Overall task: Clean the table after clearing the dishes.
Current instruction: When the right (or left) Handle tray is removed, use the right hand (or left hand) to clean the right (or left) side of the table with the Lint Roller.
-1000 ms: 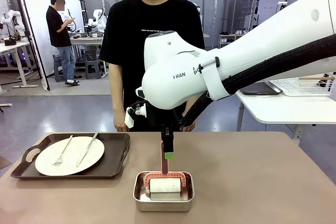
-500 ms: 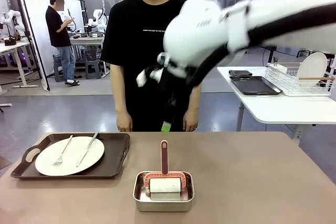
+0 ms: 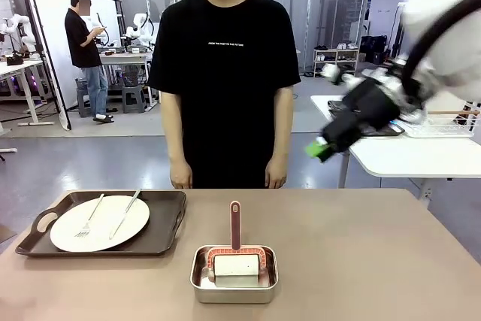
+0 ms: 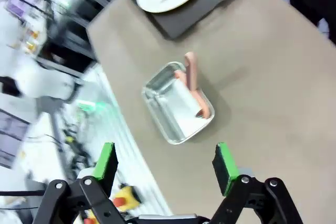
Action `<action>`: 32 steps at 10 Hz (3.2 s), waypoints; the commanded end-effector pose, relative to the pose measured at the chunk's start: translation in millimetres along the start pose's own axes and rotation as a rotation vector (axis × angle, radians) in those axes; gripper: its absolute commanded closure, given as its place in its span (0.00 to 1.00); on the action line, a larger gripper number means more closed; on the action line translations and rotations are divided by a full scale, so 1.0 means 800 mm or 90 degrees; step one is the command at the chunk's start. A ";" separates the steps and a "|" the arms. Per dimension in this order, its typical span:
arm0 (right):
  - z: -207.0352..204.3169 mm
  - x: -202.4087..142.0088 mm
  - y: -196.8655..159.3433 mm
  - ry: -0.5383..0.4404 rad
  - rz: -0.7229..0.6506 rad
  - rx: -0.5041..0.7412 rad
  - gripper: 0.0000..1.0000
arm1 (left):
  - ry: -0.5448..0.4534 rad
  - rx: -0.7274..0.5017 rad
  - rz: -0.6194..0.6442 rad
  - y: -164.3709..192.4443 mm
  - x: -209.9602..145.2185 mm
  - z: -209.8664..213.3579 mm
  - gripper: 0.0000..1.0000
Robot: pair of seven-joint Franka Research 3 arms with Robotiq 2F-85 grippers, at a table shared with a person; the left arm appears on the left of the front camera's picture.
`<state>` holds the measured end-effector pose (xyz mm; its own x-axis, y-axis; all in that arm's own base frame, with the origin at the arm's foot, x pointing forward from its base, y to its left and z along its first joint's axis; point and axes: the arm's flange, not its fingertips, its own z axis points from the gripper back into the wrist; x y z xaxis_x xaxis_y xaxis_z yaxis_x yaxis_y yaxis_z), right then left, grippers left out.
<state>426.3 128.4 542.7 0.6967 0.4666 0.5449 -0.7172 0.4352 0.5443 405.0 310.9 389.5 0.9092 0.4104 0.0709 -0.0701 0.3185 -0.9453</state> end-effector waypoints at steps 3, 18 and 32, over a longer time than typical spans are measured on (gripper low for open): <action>0.097 -0.114 -0.063 -0.174 -0.117 0.154 0.07 | -0.003 -0.001 -0.001 -0.001 -0.003 0.003 0.00; 0.265 -0.442 -0.220 -0.429 -0.383 0.173 0.07 | -0.003 -0.001 -0.001 -0.001 -0.003 0.003 0.00; 0.265 -0.442 -0.220 -0.429 -0.383 0.173 0.07 | -0.003 -0.001 -0.001 -0.001 -0.003 0.003 0.00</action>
<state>314.8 -279.4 385.4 0.8786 -0.3510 0.3238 -0.2550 0.2284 0.9396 404.9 310.9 389.5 0.9091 0.4105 0.0709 -0.0701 0.3185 -0.9453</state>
